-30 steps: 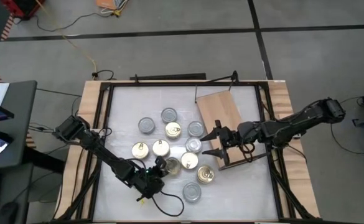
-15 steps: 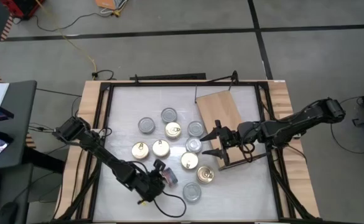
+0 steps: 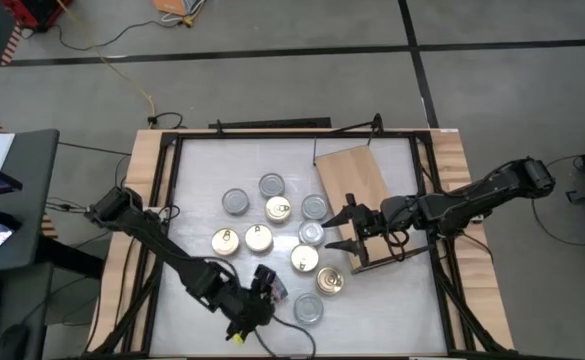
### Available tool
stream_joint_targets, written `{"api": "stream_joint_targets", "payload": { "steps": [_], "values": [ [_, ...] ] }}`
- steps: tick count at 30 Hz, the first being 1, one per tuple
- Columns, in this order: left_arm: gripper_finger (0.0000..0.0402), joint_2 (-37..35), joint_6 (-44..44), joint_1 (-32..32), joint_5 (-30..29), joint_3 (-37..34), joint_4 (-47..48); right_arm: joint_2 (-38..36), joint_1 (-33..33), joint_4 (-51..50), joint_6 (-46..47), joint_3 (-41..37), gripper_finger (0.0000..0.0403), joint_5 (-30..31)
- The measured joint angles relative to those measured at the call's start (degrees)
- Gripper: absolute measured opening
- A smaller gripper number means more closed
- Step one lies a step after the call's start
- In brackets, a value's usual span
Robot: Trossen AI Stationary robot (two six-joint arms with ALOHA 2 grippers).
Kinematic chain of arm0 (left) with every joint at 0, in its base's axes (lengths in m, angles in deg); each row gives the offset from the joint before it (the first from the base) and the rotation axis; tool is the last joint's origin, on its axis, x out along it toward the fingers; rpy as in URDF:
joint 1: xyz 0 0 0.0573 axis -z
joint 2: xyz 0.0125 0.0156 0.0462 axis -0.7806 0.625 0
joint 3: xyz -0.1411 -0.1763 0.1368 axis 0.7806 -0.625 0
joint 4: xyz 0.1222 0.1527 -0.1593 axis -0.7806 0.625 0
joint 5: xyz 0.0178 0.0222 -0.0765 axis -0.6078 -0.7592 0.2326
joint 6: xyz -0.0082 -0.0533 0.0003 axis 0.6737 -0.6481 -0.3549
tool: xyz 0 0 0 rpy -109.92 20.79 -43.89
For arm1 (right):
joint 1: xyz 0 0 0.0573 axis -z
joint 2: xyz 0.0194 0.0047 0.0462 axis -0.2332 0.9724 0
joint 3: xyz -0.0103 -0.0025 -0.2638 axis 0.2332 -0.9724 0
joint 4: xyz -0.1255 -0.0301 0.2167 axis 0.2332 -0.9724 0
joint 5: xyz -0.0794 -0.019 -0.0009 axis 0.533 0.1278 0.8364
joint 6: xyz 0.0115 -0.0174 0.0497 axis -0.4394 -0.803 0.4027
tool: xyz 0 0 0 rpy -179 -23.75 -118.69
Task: Stack canned seafood by type on shelf
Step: Put the blue tuna can on the shelf
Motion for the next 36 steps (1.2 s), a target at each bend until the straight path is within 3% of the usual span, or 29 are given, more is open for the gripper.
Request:
{"api": "stream_joint_targets", "payload": {
  "steps": [4, 9, 13, 22, 27, 33, 36],
  "values": [
    [0.0247, -0.04, 3.10, -4.51, 5.45, 0.94, 0.11, -0.16, -0.39, -1.18, 0.33, 0.00, 0.0283, -0.03],
    [0.0285, 0.05, 6.89, -10.30, 14.99, -0.72, 0.17, -4.95, -0.55, -12.65, 1.90, 0.80, 0.0283, -0.13],
    [0.0292, 0.07, 11.92, -13.17, 18.19, -0.74, -0.01, -10.43, -0.52, -17.88, 2.33, 0.92, 0.0283, -0.11],
    [0.0293, 2.25, 14.35, -18.11, 27.78, -0.58, 3.31, -16.64, -0.27, -17.92, -2.91, 0.93, 0.0283, -0.09],
    [0.0293, 4.14, 18.73, -17.69, 27.69, -0.52, 8.54, -17.57, 1.06, -18.56, -3.49, 0.97, 0.0283, -0.07],
    [0.0293, 7.70, 26.17, -17.20, 21.09, -0.54, 12.13, -16.88, 1.72, -18.60, -3.93, 0.96, 0.0283, -0.03],
    [0.0290, 7.71, 29.44, -17.23, 20.46, -0.91, 13.00, -16.91, 2.56, -18.23, -5.00, 0.96, 0.0283, 0.02]
  ]
}}
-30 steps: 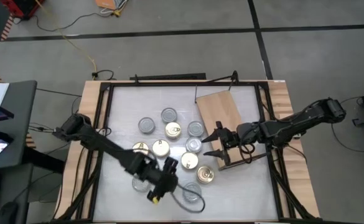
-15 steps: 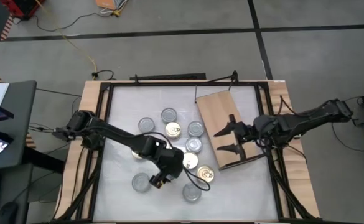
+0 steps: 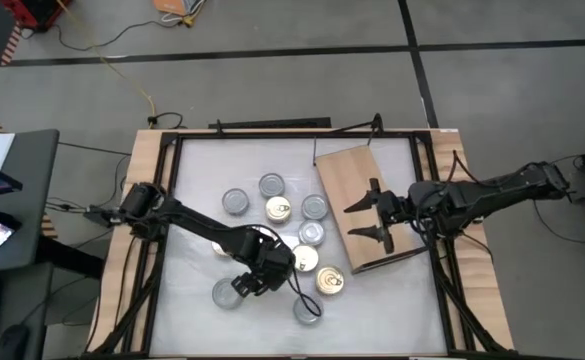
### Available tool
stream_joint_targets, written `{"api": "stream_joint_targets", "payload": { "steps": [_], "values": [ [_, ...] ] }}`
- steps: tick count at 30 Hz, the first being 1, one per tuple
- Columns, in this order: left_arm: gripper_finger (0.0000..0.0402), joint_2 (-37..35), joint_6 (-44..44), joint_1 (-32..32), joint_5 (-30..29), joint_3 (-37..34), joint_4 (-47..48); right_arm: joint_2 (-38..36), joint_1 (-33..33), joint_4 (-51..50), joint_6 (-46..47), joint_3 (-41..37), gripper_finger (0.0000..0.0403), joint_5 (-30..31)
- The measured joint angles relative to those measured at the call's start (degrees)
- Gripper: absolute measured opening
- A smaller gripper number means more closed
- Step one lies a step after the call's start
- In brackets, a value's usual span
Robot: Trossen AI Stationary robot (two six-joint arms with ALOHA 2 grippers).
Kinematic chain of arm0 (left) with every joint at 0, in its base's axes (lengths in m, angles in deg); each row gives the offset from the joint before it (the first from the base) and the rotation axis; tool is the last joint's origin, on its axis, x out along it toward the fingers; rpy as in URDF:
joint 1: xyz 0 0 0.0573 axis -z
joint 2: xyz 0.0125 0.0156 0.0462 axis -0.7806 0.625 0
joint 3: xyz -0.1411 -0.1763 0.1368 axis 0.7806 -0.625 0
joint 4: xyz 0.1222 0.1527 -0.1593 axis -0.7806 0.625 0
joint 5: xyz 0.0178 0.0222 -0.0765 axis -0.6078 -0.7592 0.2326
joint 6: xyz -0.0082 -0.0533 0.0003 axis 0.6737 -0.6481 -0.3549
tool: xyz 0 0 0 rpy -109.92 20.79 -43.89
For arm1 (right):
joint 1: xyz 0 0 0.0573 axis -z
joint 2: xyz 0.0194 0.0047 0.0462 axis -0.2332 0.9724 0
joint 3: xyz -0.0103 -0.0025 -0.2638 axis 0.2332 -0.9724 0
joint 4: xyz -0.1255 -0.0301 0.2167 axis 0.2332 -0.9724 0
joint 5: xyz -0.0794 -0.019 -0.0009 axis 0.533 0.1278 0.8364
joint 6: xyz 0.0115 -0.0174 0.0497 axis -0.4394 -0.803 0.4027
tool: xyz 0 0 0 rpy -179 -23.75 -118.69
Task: Stack canned seafood by type on shelf
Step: Put the blue tuna can on the shelf
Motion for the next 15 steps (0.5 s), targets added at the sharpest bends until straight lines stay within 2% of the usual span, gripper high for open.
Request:
{"api": "stream_joint_targets", "payload": {
  "steps": [4, 10, 15],
  "values": [
    [0.0260, -0.63, 2.09, -0.70, 0.48, 0.00, 0.02, -0.50, 2.06, -0.10, -0.90, 0.00, 0.0283, 0.03],
    [0.0182, -0.72, 2.71, -2.18, 0.38, 0.01, 0.31, -2.19, 5.14, -2.38, -1.06, 0.04, 0.0283, 0.07],
    [0.0177, -0.58, 4.62, -4.62, -0.89, 3.91, 2.56, -4.86, 7.38, -11.95, -4.35, 0.04, 0.0283, 0.45]
  ]
}}
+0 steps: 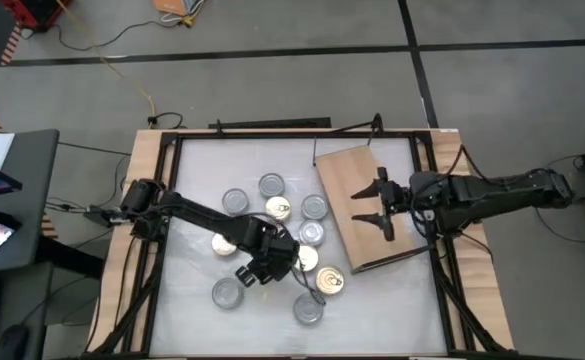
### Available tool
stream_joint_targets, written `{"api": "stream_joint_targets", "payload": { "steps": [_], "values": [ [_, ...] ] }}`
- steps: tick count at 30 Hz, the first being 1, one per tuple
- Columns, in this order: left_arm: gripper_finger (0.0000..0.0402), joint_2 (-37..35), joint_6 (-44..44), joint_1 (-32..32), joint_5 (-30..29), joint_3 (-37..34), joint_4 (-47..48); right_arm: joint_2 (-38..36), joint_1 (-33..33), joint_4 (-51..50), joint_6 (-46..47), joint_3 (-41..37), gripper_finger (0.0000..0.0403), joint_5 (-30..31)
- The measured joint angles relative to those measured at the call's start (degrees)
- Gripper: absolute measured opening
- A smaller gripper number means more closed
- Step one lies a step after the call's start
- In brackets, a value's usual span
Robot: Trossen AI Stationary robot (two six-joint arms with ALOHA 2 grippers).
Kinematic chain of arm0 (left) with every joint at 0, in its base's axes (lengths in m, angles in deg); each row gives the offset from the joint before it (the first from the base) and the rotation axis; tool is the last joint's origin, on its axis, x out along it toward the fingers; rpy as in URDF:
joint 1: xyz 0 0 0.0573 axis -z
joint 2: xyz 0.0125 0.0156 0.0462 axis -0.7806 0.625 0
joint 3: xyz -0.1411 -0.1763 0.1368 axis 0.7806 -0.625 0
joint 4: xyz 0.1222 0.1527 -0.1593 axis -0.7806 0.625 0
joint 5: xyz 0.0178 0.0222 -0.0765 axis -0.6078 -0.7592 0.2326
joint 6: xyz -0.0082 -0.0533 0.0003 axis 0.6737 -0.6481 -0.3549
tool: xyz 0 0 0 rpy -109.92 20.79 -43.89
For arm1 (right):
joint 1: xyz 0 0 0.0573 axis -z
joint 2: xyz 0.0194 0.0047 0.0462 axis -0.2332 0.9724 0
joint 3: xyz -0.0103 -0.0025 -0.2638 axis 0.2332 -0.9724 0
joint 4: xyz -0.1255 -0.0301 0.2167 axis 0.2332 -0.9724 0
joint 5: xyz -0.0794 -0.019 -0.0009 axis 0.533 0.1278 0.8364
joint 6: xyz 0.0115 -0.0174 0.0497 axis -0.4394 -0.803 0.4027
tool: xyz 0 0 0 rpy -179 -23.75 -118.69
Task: Stack canned seafood by type on shelf
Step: Put the blue tuna can on the shelf
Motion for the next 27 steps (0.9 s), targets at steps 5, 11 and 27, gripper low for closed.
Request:
{"api": "stream_joint_targets", "payload": {
  "steps": [5, 11, 27],
  "values": [
    [0.0177, -0.05, -2.57, -6.65, 4.00, 7.65, -1.02, -4.35, 4.20, -5.11, -1.21, -0.10, 0.0283, 2.32],
    [0.0177, -0.14, -10.79, -18.68, 14.92, 12.64, -10.31, -10.68, 7.63, -3.09, -2.39, -0.04, 0.0283, 2.28],
    [0.0183, 13.27, -41.46, -31.15, 23.52, 12.61, -50.54, -24.34, 8.93, -1.53, -1.83, -4.13, 0.0283, 8.71]
  ]
}}
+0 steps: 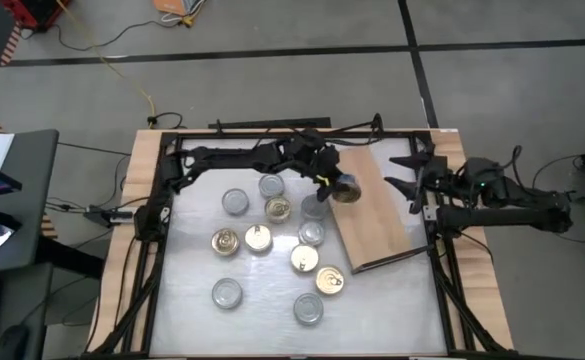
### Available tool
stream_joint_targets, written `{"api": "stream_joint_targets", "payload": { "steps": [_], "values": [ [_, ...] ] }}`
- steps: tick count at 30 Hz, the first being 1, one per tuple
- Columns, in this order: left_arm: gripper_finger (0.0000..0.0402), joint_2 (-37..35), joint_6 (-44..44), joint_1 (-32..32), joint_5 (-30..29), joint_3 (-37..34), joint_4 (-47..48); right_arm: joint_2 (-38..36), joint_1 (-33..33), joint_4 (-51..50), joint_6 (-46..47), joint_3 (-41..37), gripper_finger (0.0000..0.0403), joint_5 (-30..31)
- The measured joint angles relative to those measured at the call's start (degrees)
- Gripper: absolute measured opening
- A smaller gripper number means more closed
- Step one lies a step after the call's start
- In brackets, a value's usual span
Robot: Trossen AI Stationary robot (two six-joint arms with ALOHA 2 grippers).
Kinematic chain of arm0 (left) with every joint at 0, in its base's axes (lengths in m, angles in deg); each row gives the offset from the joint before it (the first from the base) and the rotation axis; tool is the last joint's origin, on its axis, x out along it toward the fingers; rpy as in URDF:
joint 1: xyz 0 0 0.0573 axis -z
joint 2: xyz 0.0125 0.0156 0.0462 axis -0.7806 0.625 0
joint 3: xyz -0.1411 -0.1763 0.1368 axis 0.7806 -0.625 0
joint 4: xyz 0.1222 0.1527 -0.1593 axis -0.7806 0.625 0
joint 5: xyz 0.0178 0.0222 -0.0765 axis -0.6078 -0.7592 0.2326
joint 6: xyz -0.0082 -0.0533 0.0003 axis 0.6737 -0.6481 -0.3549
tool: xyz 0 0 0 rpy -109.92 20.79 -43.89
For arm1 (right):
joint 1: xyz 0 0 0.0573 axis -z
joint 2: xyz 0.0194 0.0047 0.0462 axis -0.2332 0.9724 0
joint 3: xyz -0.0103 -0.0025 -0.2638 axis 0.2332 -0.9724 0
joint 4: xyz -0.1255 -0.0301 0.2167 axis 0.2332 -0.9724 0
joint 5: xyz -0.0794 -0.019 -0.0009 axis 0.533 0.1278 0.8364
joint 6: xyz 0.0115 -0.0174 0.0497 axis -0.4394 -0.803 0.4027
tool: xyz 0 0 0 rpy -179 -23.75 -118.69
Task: Stack canned seafood by type on shelf
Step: Put the blue tuna can on the shelf
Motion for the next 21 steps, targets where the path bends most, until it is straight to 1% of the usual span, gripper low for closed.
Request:
{"api": "stream_joint_targets", "payload": {
  "steps": [4, 9, 15, 18, 21],
  "values": [
    [0.0183, 3.35, -3.42, -0.07, -2.72, 2.43, -3.55, -3.46, 0.00, -3.40, 2.41, 0.00, 0.0283, 3.33],
    [0.0184, 8.90, -9.43, 0.16, -2.84, 5.95, -1.94, -5.30, -0.16, -6.15, 4.75, 0.00, 0.0283, 3.58],
    [0.0185, 9.49, -11.33, -0.48, -1.89, 7.28, -2.33, -5.31, -0.20, -7.70, 5.83, 0.00, 0.0283, 3.58],
    [0.0200, 9.55, -9.09, -0.45, -1.96, 7.26, -1.76, -5.31, -0.20, -7.71, 6.04, 0.00, 0.0283, 3.58],
    [0.0231, 9.57, -8.24, -0.31, -2.10, 7.21, -1.21, -5.31, -0.20, -7.69, 6.69, 0.00, 0.0283, 3.58]
  ]
}}
